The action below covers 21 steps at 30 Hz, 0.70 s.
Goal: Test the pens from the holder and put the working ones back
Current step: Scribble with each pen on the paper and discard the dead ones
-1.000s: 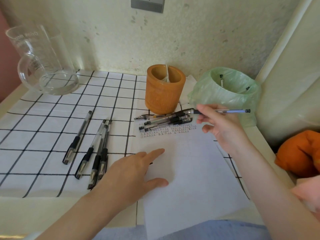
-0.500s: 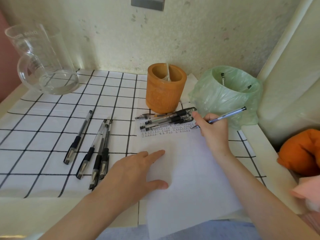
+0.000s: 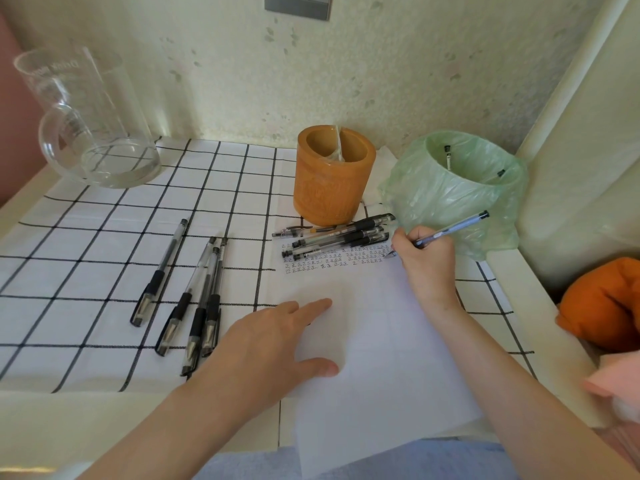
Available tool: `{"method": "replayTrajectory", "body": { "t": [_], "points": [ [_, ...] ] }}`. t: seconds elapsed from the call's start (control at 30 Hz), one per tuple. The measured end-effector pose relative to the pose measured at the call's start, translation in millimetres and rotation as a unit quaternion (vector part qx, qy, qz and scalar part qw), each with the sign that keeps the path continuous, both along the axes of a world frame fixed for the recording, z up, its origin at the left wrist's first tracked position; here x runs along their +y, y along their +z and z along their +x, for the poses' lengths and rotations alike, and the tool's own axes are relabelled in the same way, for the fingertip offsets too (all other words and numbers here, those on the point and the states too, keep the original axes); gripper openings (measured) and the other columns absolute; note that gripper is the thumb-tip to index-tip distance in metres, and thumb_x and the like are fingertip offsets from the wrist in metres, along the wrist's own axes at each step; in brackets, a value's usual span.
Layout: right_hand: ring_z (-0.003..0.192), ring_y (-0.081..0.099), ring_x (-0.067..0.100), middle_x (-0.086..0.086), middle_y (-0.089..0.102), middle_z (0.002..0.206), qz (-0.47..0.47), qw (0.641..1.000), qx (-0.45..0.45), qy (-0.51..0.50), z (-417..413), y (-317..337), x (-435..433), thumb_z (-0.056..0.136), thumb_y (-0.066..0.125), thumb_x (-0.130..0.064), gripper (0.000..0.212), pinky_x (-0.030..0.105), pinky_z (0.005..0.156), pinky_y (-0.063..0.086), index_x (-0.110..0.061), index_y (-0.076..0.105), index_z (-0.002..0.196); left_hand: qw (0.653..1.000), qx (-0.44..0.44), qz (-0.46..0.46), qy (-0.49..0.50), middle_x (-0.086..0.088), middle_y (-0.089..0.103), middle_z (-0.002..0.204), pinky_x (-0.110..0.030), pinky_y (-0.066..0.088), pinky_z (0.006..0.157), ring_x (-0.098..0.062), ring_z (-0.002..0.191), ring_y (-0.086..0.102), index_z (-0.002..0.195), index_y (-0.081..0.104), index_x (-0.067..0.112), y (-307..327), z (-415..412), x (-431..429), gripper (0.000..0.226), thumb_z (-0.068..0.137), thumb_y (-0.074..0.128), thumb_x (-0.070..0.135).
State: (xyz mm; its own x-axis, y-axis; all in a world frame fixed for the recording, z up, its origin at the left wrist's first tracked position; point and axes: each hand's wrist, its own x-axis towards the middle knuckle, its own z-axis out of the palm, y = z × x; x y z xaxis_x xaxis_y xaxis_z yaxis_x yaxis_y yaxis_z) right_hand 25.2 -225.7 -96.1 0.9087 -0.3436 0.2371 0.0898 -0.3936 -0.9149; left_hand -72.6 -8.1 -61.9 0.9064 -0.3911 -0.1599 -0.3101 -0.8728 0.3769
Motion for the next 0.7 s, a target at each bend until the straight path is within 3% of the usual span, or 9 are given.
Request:
{"method": "replayTrajectory", "body": {
  "t": [0.17, 0.4, 0.57, 0.7],
  "points": [
    [0.049, 0.025, 0.009, -0.004, 0.029, 0.047, -0.004, 1.0, -0.012, 0.006, 0.3, 0.1, 1.0, 0.083, 0.058, -0.003, 0.04, 0.02, 0.046, 0.025, -0.011, 0.035, 0.052, 1.0, 0.0, 0.002, -0.002, 0.015, 0.036, 0.081, -0.02, 0.035, 0.07, -0.006, 0.08, 0.041, 0.142, 0.013, 0.047, 0.3, 0.4, -0.1, 0.076, 0.078, 0.049, 0.067],
    [0.05, 0.022, 0.007, 0.001, 0.025, 0.052, -0.014, 0.999, -0.032, 0.009, -1.2, 1.5, 2.7, 0.084, 0.056, 0.001, 0.04, 0.018, 0.047, 0.023, -0.01, 0.032, 0.054, 1.0, 0.004, 0.001, -0.003, 0.015, 0.037, 0.086, -0.02, 0.036, 0.072, -0.006, 0.082, 0.04, 0.142, 0.013, 0.047, 0.9, -0.2, 0.4, 0.076, 0.078, 0.049, 0.067],
    [0.053, 0.026, 0.013, 0.005, 0.029, 0.052, -0.001, 1.0, -0.022, 0.007, -0.1, -0.6, -0.3, 0.084, 0.057, -0.002, 0.035, 0.024, 0.048, 0.024, 0.003, 0.036, 0.055, 1.0, 0.009, 0.004, 0.001, 0.014, 0.037, 0.084, -0.021, 0.038, 0.074, -0.006, 0.082, 0.041, 0.142, 0.013, 0.048, 1.2, 0.9, -0.9, 0.076, 0.078, 0.05, 0.067],
    [0.047, 0.022, 0.005, -0.008, 0.026, 0.042, -0.003, 1.0, -0.023, 0.014, -0.1, 1.1, 1.4, 0.081, 0.057, 0.002, 0.043, 0.016, 0.045, 0.023, -0.013, 0.031, 0.051, 1.0, 0.011, 0.007, 0.001, 0.014, 0.036, 0.084, -0.02, 0.037, 0.073, -0.006, 0.082, 0.041, 0.142, 0.013, 0.048, 1.5, 0.7, -0.9, 0.076, 0.078, 0.049, 0.067]
  ]
}}
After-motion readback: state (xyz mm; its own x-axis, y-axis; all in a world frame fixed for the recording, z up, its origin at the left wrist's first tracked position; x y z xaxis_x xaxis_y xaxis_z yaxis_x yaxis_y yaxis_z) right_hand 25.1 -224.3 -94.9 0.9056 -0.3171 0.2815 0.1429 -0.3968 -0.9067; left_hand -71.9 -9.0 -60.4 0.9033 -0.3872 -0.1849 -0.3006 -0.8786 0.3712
